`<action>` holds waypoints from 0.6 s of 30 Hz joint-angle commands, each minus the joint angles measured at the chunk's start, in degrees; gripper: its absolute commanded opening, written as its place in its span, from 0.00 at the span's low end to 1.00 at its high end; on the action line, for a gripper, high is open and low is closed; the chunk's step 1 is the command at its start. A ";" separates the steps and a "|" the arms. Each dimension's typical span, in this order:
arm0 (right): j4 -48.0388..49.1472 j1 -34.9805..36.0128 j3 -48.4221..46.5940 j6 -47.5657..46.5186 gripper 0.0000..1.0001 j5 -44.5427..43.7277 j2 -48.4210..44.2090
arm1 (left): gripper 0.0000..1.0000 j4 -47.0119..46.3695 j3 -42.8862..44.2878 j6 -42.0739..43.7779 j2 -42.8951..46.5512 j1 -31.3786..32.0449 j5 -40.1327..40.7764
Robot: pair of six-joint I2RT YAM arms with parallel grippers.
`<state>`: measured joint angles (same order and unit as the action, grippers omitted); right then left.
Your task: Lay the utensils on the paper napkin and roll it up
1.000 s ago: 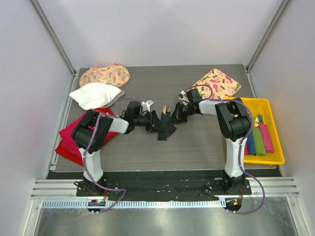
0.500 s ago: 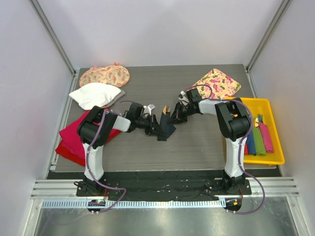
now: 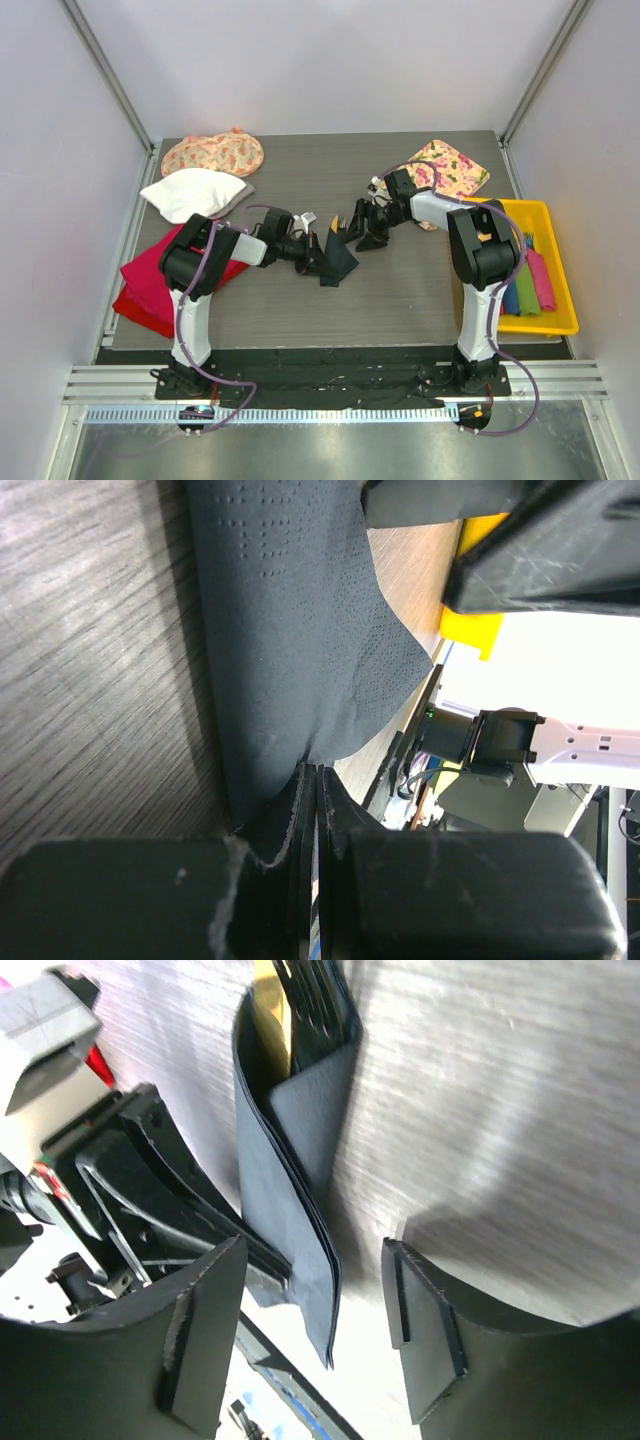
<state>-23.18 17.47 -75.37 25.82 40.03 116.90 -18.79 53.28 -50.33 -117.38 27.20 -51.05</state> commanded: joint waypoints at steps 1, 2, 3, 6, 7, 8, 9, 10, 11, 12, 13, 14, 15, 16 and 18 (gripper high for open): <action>-4.68 0.10 -0.48 -3.14 0.64 -1.18 -3.78 | 0.05 8.50 -1.77 4.10 -4.87 0.57 11.15; -4.86 0.10 -0.04 -3.67 0.64 -1.44 -3.70 | 0.05 8.42 -1.69 4.10 -4.96 0.57 11.06; -4.86 0.19 0.66 -3.76 0.65 -1.36 -3.70 | 0.05 8.41 -1.68 4.10 -4.79 0.57 11.14; -4.95 1.07 1.54 -4.12 0.64 -0.31 -2.73 | 0.05 8.15 -1.60 4.10 -4.61 0.66 11.14; -4.86 1.42 1.72 -4.11 0.63 -0.30 -2.64 | 0.05 8.06 -1.60 4.10 -4.61 0.57 11.14; -4.51 1.77 1.98 -4.03 0.62 -0.04 -2.21 | 0.05 7.98 -1.51 4.10 -4.52 0.66 11.14; -4.16 2.30 2.33 -3.68 0.61 0.31 -2.03 | 0.05 7.98 -1.60 4.01 -4.52 0.57 11.14; -3.55 2.65 2.60 -3.50 0.55 0.57 -1.85 | 0.05 7.89 -1.60 4.01 -4.26 0.57 11.14; -3.28 2.74 2.86 -3.41 0.51 0.66 -1.50 | 0.05 7.54 -1.68 4.09 -4.08 0.57 10.97; -3.19 2.91 3.21 -3.59 0.48 0.23 -1.33 | 0.06 7.36 -1.68 4.10 -4.00 0.57 10.88; -3.10 2.83 3.30 -3.85 0.42 -0.30 -1.15 | 0.06 7.36 -1.68 4.18 -3.47 0.57 10.71; -3.01 2.92 3.39 -4.29 0.39 -1.00 -0.89 | 0.06 7.01 -1.68 4.36 -3.29 0.57 10.71; -3.10 2.92 3.48 -5.07 0.36 -2.75 -0.28 | 0.06 7.01 -1.68 4.45 -3.12 0.57 10.53; -3.01 2.92 3.48 -5.34 0.33 -3.55 0.08 | 0.06 6.92 -1.60 4.36 -2.94 0.57 10.36; -3.10 2.83 3.48 -5.61 0.24 -4.78 1.22 | 0.07 6.48 -1.60 4.36 -2.41 0.57 9.48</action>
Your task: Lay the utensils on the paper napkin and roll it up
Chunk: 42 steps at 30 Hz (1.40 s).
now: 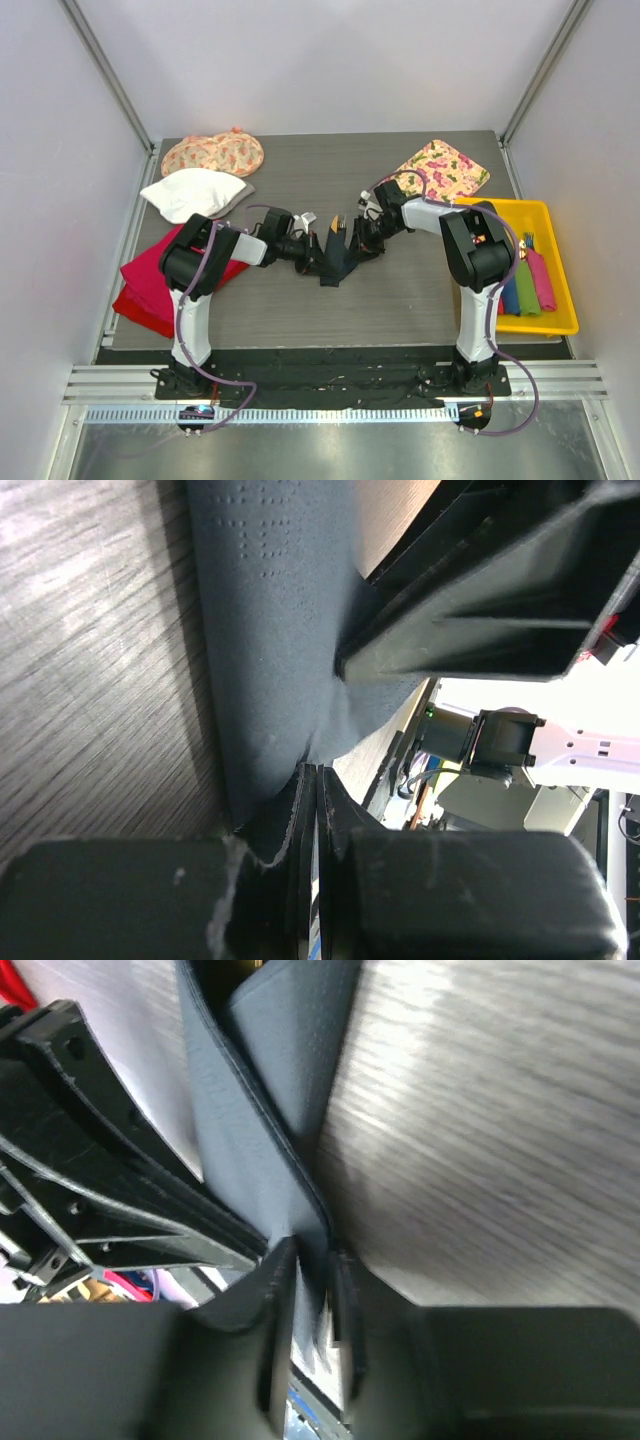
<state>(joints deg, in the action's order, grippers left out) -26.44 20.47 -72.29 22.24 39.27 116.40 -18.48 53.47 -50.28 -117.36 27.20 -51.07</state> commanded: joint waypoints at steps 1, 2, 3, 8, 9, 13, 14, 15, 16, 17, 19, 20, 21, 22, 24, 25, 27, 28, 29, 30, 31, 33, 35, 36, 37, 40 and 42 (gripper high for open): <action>0.24 -0.17 0.31 -2.29 0.21 -4.28 2.16 | 0.07 6.00 -1.97 4.23 -2.17 0.57 9.32; 0.24 -0.08 0.05 -2.20 0.14 -4.37 2.43 | 0.08 5.39 -2.06 3.97 -1.39 0.57 8.89; 0.33 -0.08 -0.04 -2.20 0.10 -4.46 3.04 | 0.08 4.08 -2.58 3.96 -1.03 0.57 8.53; 0.60 0.01 -0.22 -3.25 0.01 -7.35 3.92 | 0.17 -1.64 -3.73 1.51 3.01 0.57 5.81; 0.68 0.01 -0.13 -3.26 0.01 -7.80 3.92 | 0.18 -2.60 -3.73 0.98 4.41 0.57 4.76; 0.68 0.18 0.13 -3.43 0.01 -8.59 4.71 | 0.24 -3.67 -2.94 -0.26 6.96 0.92 2.47; 0.68 0.27 0.13 -3.43 0.01 -8.59 4.89 | 0.25 -3.67 -2.85 -0.26 7.49 1.10 2.12; 0.68 0.36 0.13 -3.43 0.01 -8.68 4.89 | 0.25 -3.67 -2.85 0.18 7.93 1.19 1.94; 0.86 0.45 0.22 -3.34 0.01 -8.85 4.89 | 0.26 -3.58 -2.94 0.18 8.72 1.27 1.85; 0.86 0.45 0.22 -3.34 0.01 -8.86 4.80 | 0.26 -3.32 -3.02 0.18 8.90 1.28 1.76; 0.95 0.54 0.13 -3.34 0.01 -8.86 4.89 | 0.26 -3.23 -3.11 0.18 9.17 1.54 0.63; 0.95 0.54 0.05 -3.43 0.01 -8.86 4.89 | 0.26 -3.23 -3.46 0.18 9.25 1.71 0.36; 0.95 0.45 0.05 -3.43 0.01 -8.86 5.15 | 0.26 -3.32 -3.72 0.27 9.26 1.72 0.18; 0.95 0.54 0.05 -3.34 0.01 -8.94 5.15 | 0.26 -3.40 -3.90 0.45 9.17 1.98 -0.17; 0.95 0.54 -0.04 -3.43 0.01 -9.21 5.33 | 0.25 -2.97 -4.08 1.23 8.38 2.33 -0.96; 0.95 0.54 -0.13 -3.26 0.01 -9.29 5.42 | 0.24 -2.44 -4.17 1.59 7.85 2.50 -0.79; 0.95 0.54 -0.30 -3.17 0.01 -9.47 5.59 | 0.23 -2.00 -4.60 1.68 5.75 2.51 -0.70; 0.95 0.54 -0.31 -3.17 0.01 -9.73 5.68 | 0.20 -1.56 -4.78 1.77 4.78 2.42 -0.61; 0.95 0.45 -0.48 -3.17 0.01 -10.00 5.77 | 0.18 -1.39 -4.87 1.68 3.29 2.42 -0.35; 0.86 0.54 -0.66 -3.25 0.01 -10.17 5.68 | 0.16 -1.64 -5.13 1.59 2.32 2.51 -0.43; 0.77 0.45 -0.83 -3.34 0.01 -10.52 5.85 | 0.15 -1.56 -5.31 1.68 1.62 2.33 -0.09; 0.86 0.54 -0.92 -3.08 0.01 -10.88 6.03 | 0.12 -1.38 -5.48 1.42 -0.75 2.24 0.79; 0.86 0.54 -1.01 -3.08 0.01 -11.14 6.47 | 0.10 -0.07 -5.05 1.24 -2.16 2.16 1.84; 0.77 0.54 -1.10 -3.25 0.01 -11.31 6.47 | 0.08 0.11 -5.05 0.72 -3.21 2.07 2.63; 0.68 0.54 -1.27 -3.26 0.01 -11.40 6.56 | 0.06 0.02 -4.87 0.45 -3.83 1.98 2.81; 0.33 0.54 -2.06 -3.34 0.01 -12.19 5.86 | 0.02 0.99 -4.96 0.10 -4.72 1.89 4.04; -0.45 0.62 -2.68 -3.78 0.01 -12.81 5.16 | 0.00 1.08 -4.96 -0.17 -4.90 1.89 4.31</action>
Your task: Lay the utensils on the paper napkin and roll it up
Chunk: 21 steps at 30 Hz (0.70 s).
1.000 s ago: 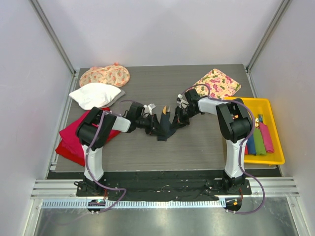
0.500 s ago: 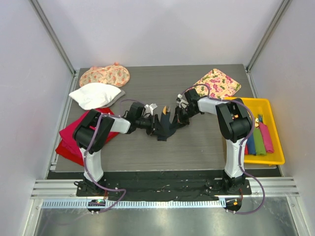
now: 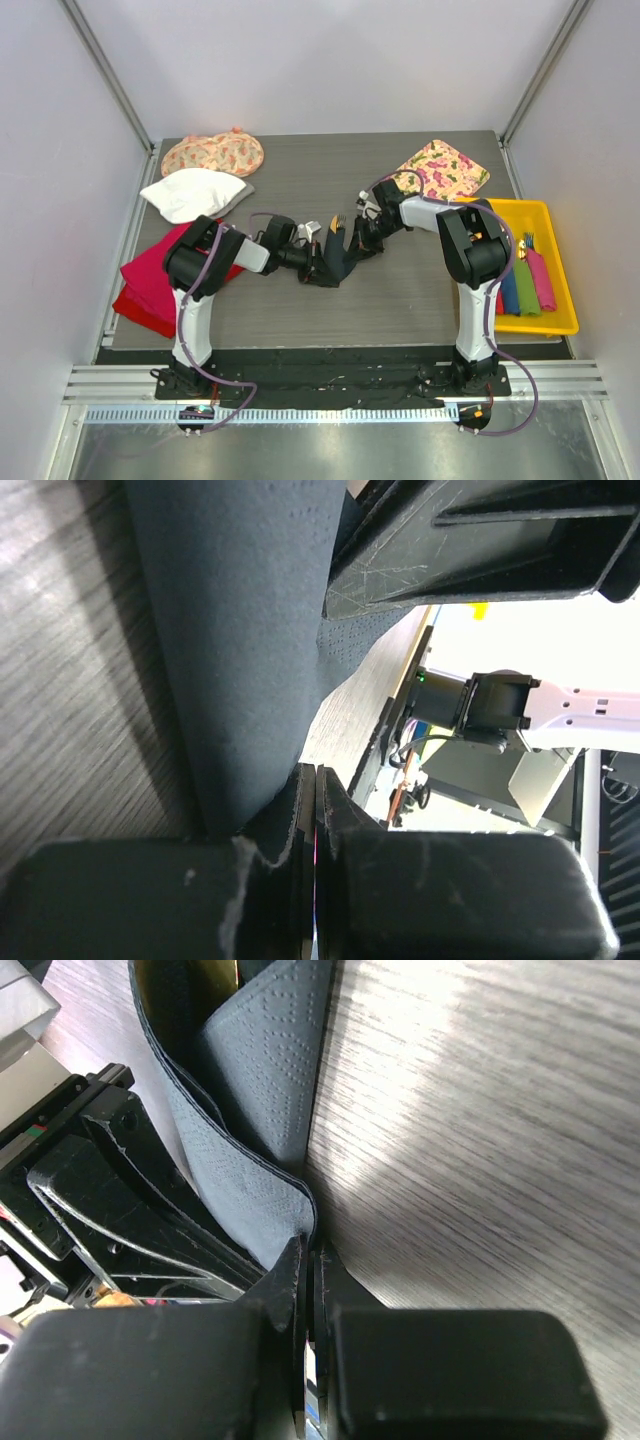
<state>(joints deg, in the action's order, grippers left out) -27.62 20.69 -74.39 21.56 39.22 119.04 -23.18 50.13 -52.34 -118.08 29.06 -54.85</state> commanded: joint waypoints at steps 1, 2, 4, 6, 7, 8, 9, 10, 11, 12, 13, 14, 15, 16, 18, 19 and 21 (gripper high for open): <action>0.63 0.23 -1.19 -3.19 0.01 -13.12 2.33 | 0.00 5.78 -1.70 1.89 -4.17 0.03 8.27; 0.37 0.32 -1.37 -3.37 0.01 -13.47 2.07 | 0.00 5.78 -1.79 1.89 -4.17 0.03 8.27; -0.15 0.32 -1.98 -3.98 0.01 -14.43 2.16 | 0.00 4.38 -1.96 1.45 -3.13 0.03 7.40; -0.94 0.41 -2.25 -4.60 0.01 -14.87 2.68 | 0.05 -0.79 -3.02 0.22 -1.46 0.03 6.60; -1.04 0.41 -1.99 -4.60 0.01 -14.96 2.95 | 0.06 -2.38 -3.28 -0.83 -0.23 0.03 6.34; -0.95 0.49 -1.90 -4.77 0.01 -15.14 3.04 | 0.07 -3.79 -3.20 -1.27 1.87 0.03 5.64; -0.95 0.67 -1.90 -4.86 0.01 -15.23 3.38 | 0.09 -6.15 -2.67 -1.80 3.11 0.03 5.28; -1.04 0.67 -1.72 -4.86 0.01 -15.14 3.39 | 0.11 -6.79 -2.15 -2.76 5.12 0.03 4.84; -1.04 0.84 -1.64 -4.95 0.01 -15.14 3.56 | 0.14 -8.44 -1.53 -3.29 6.36 -0.05 4.23; -1.04 0.85 -1.55 -4.86 0.01 -15.23 3.74 | 0.14 -9.07 -0.48 -3.91 7.24 -0.05 4.40; -1.04 1.19 -1.46 -4.95 0.01 -15.23 3.74 | 0.15 -9.42 -0.04 -4.52 8.12 -0.05 4.57; -1.12 1.28 -1.37 -4.95 0.01 -15.23 3.83 | 0.15 -9.78 0.49 -4.79 9.26 -0.05 5.10; -1.12 1.37 -1.37 -4.95 0.01 -15.32 3.83 | 0.15 -9.61 1.28 -4.88 9.53 -0.05 5.45; -1.21 1.55 -1.28 -5.04 0.01 -15.32 3.83 | 0.15 -9.08 1.72 -4.97 9.71 -0.05 5.80; -1.47 1.64 -1.02 -5.21 0.01 -15.67 3.83 | 0.14 -7.24 2.16 -4.62 8.84 -0.23 7.38; -1.39 1.64 -0.85 -5.39 0.01 -15.84 3.83 | 0.14 -6.53 2.25 -4.44 8.40 -0.32 7.82; -1.48 1.55 -0.32 -5.56 0.01 -16.19 3.57 | 0.13 -6.00 1.91 -4.18 6.47 -0.67 8.79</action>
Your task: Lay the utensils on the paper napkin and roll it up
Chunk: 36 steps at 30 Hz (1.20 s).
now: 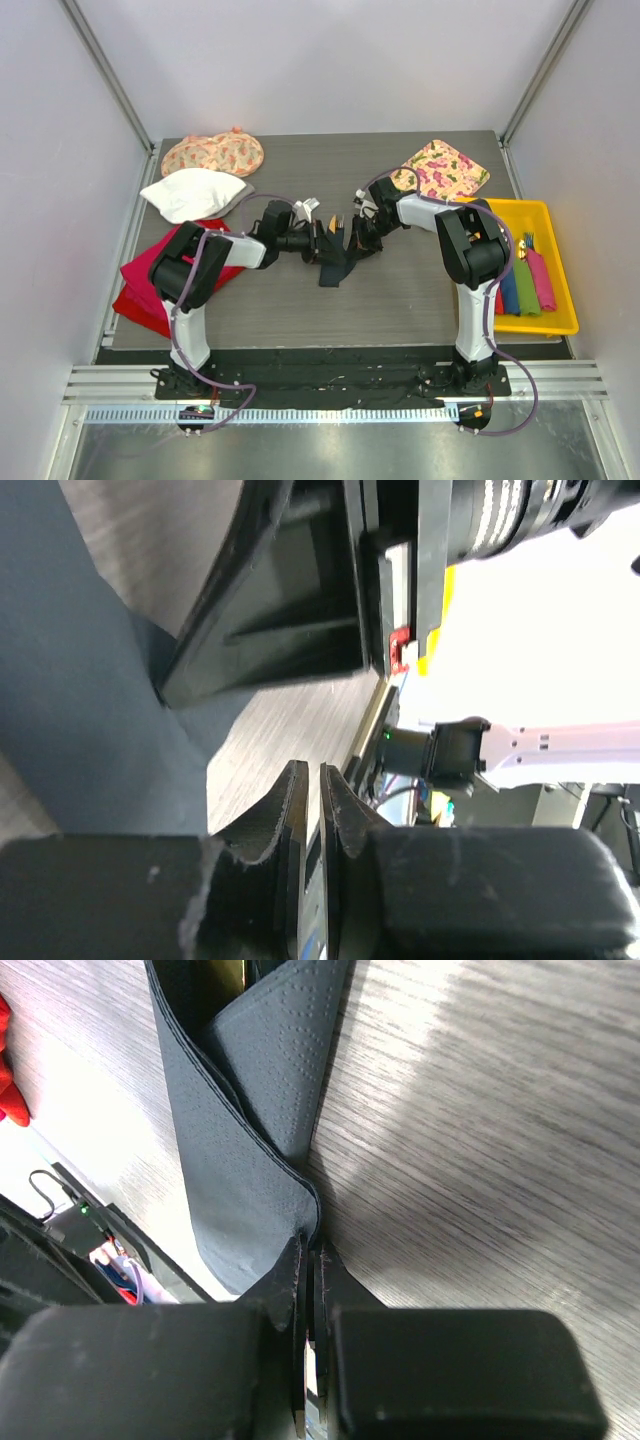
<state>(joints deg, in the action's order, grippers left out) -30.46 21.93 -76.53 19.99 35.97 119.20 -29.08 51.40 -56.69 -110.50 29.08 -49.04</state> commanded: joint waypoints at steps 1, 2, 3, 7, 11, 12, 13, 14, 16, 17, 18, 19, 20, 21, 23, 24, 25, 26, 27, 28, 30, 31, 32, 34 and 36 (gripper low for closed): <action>1.37 0.39 2.09 -4.17 0.01 -13.03 3.06 | 0.12 0.68 0.11 0.26 -1.65 -0.78 3.24; 1.37 0.30 2.35 -4.17 0.01 -13.03 2.97 | 0.11 0.78 -0.33 0.78 -2.17 -0.69 3.42; 1.37 0.39 2.70 -4.25 0.01 -13.03 2.80 | 0.11 0.95 -0.68 1.14 -2.87 -0.69 4.03; 1.37 0.39 2.88 -4.25 0.01 -13.11 2.62 | 0.07 4.80 -2.35 4.64 -4.37 -0.60 5.35; 1.45 0.30 2.53 -3.99 0.01 -10.58 1.40 | 0.02 15.07 -0.78 11.15 -5.60 0.19 8.86; 1.54 0.22 2.01 -3.99 0.03 -10.13 1.13 | 0.01 15.71 -0.68 11.77 -6.04 0.36 9.39; 1.45 0.30 1.74 -3.91 0.15 -9.69 0.78 | 0.00 16.07 -0.68 12.12 -7.09 0.28 9.66; 1.63 0.22 1.48 -3.99 0.20 -8.99 0.43 | 0.00 17.29 -0.42 12.39 -7.27 0.27 10.18; 1.80 -0.14 0.77 -3.38 0.35 -7.67 -0.63 | 0.00 17.48 -0.33 12.74 -7.80 0.36 10.36; 2.24 -0.40 0.60 -3.29 0.44 -7.06 -0.89 | 0.00 18.00 -0.16 12.91 -7.89 0.36 10.63; 2.68 -0.57 0.33 -2.59 0.49 -6.70 -1.33 | 0.00 18.09 0.02 12.92 -7.98 0.36 10.71; 3.12 -1.01 0.16 -2.50 0.51 -6.44 -1.51 | 0.00 18.01 0.02 12.92 -7.89 0.45 10.45; 3.73 -1.19 -0.02 -2.41 0.52 -6.09 -1.51 | 0.00 18.27 0.19 13.00 -7.98 0.45 10.37; 3.83 -1.10 -0.72 -2.41 0.52 -6.00 -1.08 | 0.00 18.36 0.28 13.00 -7.89 0.45 10.45; 4.00 -1.19 -1.34 -2.32 0.52 -4.95 -0.29 | 0.00 18.27 0.28 13.18 -7.80 0.45 10.36; 4.18 -1.10 -1.77 -2.15 0.52 -4.51 -0.02 | 0.00 18.36 0.37 13.09 -7.80 0.45 10.36; 4.44 -1.28 -1.95 -1.97 0.52 -3.54 0.77 | 0.00 18.36 0.37 13.18 -7.80 0.45 10.36; 4.44 -1.19 -1.95 -1.97 0.52 -3.19 1.03 | 0.00 18.27 0.28 13.09 -7.72 0.45 10.36; 4.36 -1.10 -2.22 -1.80 0.51 -3.01 1.39 | 0.00 18.18 0.28 13.09 -7.63 0.45 10.36; 4.35 -1.19 -2.22 -1.79 0.50 -2.83 1.91 | 0.00 18.01 0.28 13.01 -7.54 0.45 10.36; 4.53 -1.19 -2.04 -1.88 0.48 -3.18 2.27 | 0.00 18.01 0.37 13.00 -7.54 0.45 10.19; 4.96 -1.19 -1.96 -1.88 0.46 -3.27 2.44 | 0.00 18.01 0.55 13.00 -7.45 0.45 10.28; 5.23 -1.10 -1.78 -1.97 0.42 -3.79 2.62 | 0.00 18.01 0.46 13.00 -7.63 0.45 10.28; 5.85 -1.10 -1.60 -1.88 0.34 -4.06 2.88 | 0.00 18.01 0.55 12.92 -7.63 0.54 10.19; 5.85 -0.84 -1.60 -1.79 0.27 -4.41 3.50 | 0.00 18.01 0.63 12.92 -7.63 0.45 10.19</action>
<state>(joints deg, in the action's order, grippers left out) -26.79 20.78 -78.32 19.79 37.36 119.68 -18.00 53.15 -47.57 -114.93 29.21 -45.17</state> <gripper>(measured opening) 0.325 0.016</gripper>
